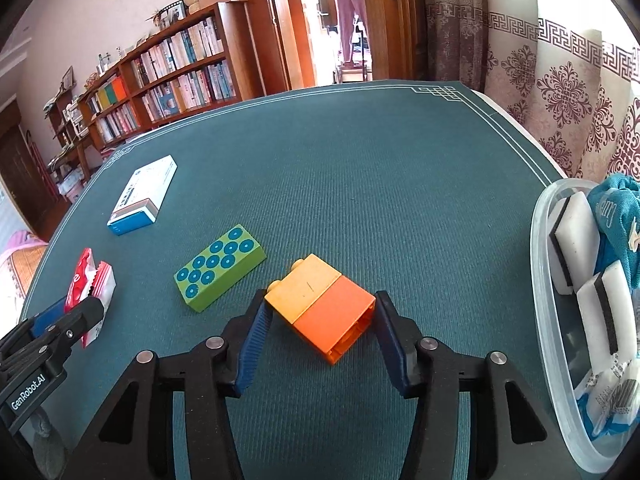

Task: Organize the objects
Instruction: 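Grasp the orange block with the right gripper while the left holds the glue bag, then carry the orange block over the bowl with the right gripper while the left holds the glue bag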

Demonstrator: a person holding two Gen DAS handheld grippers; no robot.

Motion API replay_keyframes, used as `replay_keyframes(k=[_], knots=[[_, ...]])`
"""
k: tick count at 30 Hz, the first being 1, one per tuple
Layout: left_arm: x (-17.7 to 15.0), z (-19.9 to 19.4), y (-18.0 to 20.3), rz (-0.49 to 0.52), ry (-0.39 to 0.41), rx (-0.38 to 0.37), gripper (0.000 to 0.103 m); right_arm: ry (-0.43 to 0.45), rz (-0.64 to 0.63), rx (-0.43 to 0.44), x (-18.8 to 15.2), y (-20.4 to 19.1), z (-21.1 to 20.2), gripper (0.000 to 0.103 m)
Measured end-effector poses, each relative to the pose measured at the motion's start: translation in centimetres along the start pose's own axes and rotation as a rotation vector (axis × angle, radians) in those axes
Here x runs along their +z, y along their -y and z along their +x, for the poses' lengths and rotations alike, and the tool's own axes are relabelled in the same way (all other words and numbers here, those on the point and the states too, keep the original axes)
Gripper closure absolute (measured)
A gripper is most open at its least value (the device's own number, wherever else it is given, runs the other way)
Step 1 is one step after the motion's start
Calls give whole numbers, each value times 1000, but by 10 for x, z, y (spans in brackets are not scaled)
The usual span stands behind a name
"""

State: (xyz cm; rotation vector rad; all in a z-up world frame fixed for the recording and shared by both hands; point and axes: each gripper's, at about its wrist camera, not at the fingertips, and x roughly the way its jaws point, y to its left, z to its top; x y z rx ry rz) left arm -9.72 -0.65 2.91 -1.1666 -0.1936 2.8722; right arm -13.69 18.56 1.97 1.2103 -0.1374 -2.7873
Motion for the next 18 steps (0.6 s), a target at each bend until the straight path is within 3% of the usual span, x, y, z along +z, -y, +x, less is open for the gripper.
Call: replay_keyframes(k=[18], knots=[[-3, 0, 9, 27, 5, -10, 48, 30, 16, 63, -24, -1, -48, 52]])
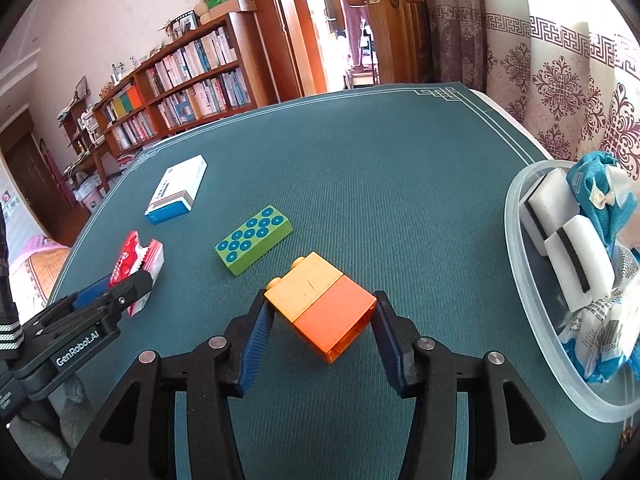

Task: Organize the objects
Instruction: 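Carry the orange block over the bowl with the right gripper while the left holds the glue bag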

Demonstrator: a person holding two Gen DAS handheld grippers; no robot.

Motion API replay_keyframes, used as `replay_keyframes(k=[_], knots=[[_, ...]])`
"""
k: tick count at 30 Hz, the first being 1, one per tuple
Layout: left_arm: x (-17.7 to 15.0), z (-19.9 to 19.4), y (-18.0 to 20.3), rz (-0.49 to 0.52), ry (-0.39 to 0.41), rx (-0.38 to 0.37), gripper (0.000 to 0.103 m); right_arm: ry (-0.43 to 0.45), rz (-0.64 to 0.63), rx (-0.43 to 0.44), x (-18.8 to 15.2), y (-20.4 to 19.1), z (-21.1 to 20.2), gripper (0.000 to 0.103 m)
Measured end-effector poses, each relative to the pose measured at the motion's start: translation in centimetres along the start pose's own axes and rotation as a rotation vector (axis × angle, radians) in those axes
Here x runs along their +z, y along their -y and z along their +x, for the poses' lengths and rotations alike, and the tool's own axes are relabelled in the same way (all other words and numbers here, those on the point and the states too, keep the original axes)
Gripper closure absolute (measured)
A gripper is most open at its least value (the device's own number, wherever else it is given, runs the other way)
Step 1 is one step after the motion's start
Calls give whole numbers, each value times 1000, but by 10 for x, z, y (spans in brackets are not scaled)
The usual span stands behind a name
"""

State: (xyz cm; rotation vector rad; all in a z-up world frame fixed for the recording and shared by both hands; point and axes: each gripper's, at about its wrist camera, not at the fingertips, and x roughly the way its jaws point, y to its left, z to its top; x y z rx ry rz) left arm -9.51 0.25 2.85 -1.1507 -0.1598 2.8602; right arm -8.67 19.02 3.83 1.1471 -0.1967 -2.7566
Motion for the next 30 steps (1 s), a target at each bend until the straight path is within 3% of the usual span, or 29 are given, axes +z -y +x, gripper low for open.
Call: replay_keyframes(k=[14, 19, 30], knots=[[-3, 0, 7, 27, 4, -6, 48, 54, 41, -33, -22, 29, -60, 52], [-4, 0, 10, 37, 6, -7, 48, 92, 40, -96, -30, 47, -86, 52], [-8, -2, 19, 64, 11, -10, 48, 132, 163, -237, -43, 117, -124, 52]])
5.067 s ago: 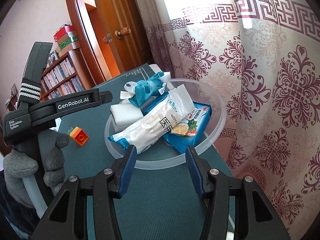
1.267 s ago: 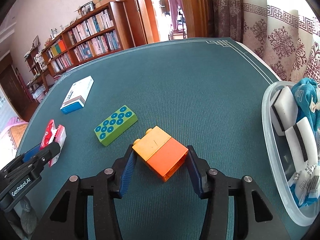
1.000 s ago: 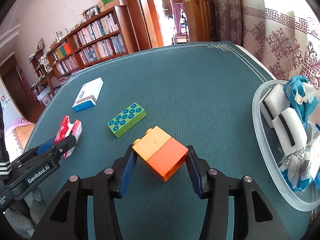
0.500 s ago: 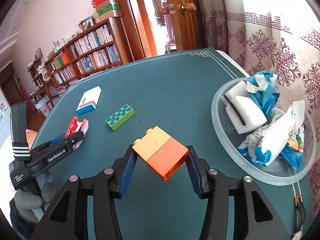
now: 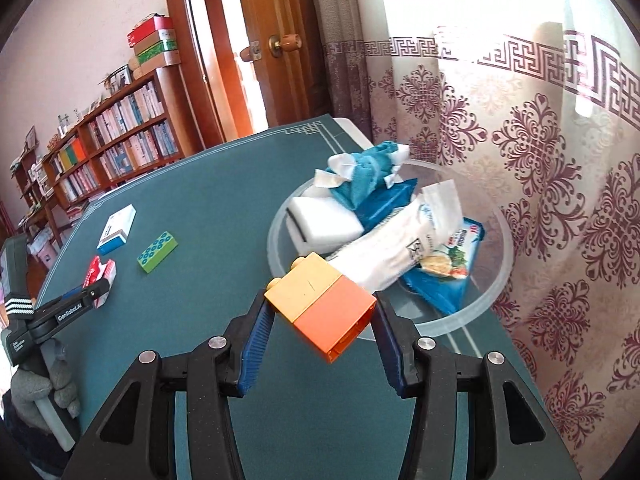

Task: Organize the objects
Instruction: 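Carry the orange block over the bowl with the right gripper while the left holds the glue bag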

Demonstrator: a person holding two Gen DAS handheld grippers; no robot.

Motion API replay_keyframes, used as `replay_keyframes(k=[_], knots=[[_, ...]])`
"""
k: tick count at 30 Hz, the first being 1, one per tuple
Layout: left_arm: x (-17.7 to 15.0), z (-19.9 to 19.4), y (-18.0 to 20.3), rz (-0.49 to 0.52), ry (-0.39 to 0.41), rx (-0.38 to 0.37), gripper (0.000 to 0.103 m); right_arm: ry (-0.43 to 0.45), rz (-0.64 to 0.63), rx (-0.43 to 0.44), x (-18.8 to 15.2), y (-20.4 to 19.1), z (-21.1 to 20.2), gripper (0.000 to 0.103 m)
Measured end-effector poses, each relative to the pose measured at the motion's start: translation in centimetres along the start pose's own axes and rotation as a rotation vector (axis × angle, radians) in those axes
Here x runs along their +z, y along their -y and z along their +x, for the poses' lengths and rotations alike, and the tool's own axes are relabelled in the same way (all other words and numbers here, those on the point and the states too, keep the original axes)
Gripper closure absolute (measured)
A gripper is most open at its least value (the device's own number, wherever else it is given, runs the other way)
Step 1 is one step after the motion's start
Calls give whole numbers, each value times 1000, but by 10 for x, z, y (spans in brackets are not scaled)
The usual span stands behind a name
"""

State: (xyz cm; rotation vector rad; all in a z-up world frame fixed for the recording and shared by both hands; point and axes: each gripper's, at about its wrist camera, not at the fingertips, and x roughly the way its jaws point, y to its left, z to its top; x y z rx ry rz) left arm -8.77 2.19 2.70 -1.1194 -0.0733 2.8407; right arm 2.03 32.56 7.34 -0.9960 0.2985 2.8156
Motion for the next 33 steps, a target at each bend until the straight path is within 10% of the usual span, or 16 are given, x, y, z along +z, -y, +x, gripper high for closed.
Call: replay_keyframes(k=[33], knots=[[-3, 0, 0, -3, -6, -10, 48, -24, -11, -134, 10, 41, 45, 52]])
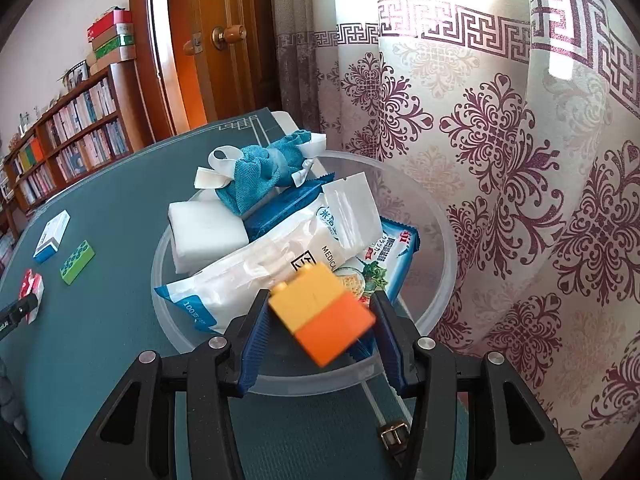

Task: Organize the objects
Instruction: 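Carry the orange block over the bowl with the right gripper while the left holds the glue bag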

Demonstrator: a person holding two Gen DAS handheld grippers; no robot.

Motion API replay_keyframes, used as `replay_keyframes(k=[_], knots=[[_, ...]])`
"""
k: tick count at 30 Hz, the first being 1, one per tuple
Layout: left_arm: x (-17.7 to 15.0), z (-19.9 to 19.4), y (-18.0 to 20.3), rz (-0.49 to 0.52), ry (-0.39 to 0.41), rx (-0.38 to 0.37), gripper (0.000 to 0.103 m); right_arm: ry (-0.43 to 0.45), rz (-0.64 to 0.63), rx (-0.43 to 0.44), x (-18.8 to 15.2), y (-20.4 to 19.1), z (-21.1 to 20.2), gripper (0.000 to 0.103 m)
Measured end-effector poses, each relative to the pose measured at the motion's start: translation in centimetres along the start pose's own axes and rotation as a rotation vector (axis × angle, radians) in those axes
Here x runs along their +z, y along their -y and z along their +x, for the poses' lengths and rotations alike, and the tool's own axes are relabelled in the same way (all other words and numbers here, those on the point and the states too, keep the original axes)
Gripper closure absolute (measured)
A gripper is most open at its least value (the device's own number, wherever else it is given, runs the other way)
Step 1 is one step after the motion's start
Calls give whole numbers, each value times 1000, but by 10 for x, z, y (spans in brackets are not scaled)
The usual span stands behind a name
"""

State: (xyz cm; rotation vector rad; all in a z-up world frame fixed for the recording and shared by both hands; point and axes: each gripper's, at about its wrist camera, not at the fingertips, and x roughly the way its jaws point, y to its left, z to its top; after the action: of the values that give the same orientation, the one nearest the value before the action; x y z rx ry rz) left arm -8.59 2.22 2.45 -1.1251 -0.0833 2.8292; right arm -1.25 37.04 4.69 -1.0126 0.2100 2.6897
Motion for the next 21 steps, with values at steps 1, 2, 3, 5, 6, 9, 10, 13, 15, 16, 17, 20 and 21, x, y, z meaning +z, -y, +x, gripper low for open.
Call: replay_keyframes(k=[1, 2, 3, 5, 6, 9, 10, 13, 15, 16, 17, 20, 21], knots=[[0, 0, 0, 0, 0, 0, 48, 0, -4, 2, 0, -1, 0, 53], [0, 0, 0, 0, 0, 0, 48, 0, -9, 3, 0, -2, 1, 53], [0, 0, 0, 0, 0, 0, 48, 0, -13, 3, 0, -4, 2, 53], [0, 0, 0, 0, 0, -1, 48, 0, -14, 7, 0, -5, 2, 53], [0, 0, 0, 0, 0, -1, 48, 1, -12, 8, 0, -5, 2, 53], [0, 0, 0, 0, 0, 0, 48, 7, 9, 14, 0, -2, -3, 51], [0, 0, 0, 0, 0, 0, 48, 12, 15, 15, 0, -1, -5, 50], [1, -1, 1, 5, 3, -1, 48, 29, 22, 15, 0, 1, -14, 49], [2, -3, 3, 8, 8, 0, 48, 38, 25, 18, -1, 1, -19, 49], [2, -5, 3, 8, 12, 0, 48, 42, 26, 16, -2, 1, -22, 49], [3, -7, 4, 7, 17, -2, 48, 47, 26, 13, -4, 1, -24, 49], [5, -13, 7, 5, 21, -20, 48, 52, 14, 9, -10, 1, -30, 49], [6, -14, 9, 4, 18, -30, 48, 53, 8, 9, -12, 0, -31, 49]])
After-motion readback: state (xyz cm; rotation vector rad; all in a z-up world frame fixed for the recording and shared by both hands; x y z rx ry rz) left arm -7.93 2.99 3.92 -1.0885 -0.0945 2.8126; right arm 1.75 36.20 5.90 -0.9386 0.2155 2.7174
